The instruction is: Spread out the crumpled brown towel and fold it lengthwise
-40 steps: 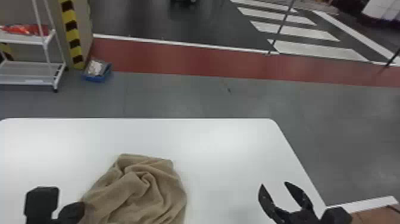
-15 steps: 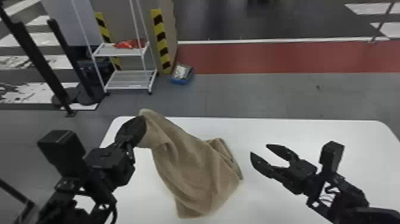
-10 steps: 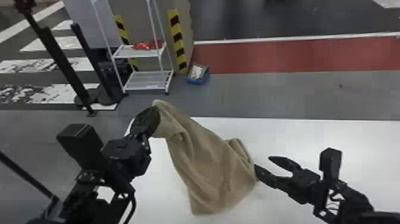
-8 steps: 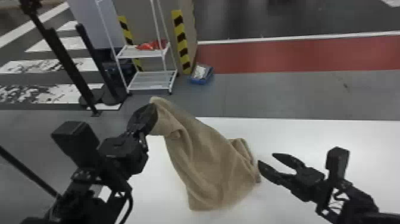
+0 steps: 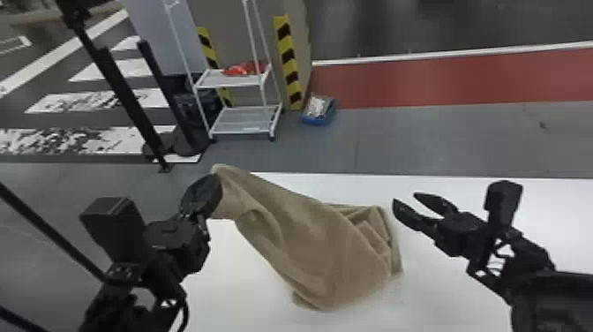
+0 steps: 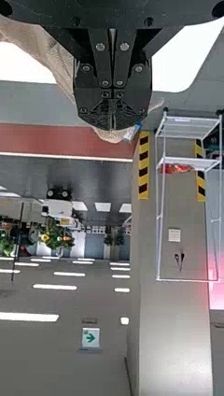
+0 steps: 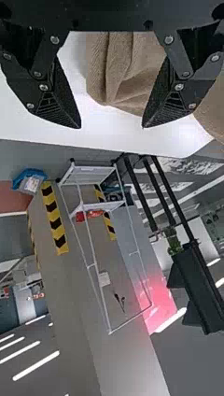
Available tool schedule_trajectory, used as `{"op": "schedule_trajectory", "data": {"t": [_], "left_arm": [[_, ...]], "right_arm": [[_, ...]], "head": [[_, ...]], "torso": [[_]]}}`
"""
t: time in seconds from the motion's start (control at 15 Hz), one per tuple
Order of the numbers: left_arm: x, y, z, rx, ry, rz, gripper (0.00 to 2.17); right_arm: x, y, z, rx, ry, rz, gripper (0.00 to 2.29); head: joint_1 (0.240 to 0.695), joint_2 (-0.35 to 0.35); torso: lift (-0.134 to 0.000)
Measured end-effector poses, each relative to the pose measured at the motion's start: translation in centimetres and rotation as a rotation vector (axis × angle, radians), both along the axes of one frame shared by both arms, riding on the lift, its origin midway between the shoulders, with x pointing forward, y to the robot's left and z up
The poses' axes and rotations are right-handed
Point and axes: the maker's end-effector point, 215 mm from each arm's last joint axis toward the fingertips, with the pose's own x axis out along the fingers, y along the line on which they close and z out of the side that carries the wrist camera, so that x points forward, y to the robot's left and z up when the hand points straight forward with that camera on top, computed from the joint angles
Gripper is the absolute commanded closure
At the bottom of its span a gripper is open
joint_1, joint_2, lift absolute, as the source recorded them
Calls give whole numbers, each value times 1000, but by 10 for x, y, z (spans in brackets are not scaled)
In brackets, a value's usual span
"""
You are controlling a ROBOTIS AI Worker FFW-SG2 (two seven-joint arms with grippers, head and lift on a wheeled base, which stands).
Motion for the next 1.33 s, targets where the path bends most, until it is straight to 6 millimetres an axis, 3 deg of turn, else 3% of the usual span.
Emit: {"op": "schedule_trajectory", "data": {"t": [0.13, 0.4, 1.0, 1.33], "left_arm": [[0, 4, 0, 3, 0, 7, 1885], [2, 6, -6, -3, 1, 6, 1885], [2, 4, -10, -9, -2, -1, 1889], [1, 1, -10, -14, -13, -3, 1889]], "right_arm": [[12, 18, -6, -78, 7, 28, 461], [30, 15, -38, -292, 77, 73, 461], [20, 18, -68, -437, 183, 174, 529], [21, 5, -78, -507, 213, 187, 647]], "head": [[695, 303], [695, 296], [695, 300], [695, 287]], "torso": [[0], [0], [0], [0]]}}
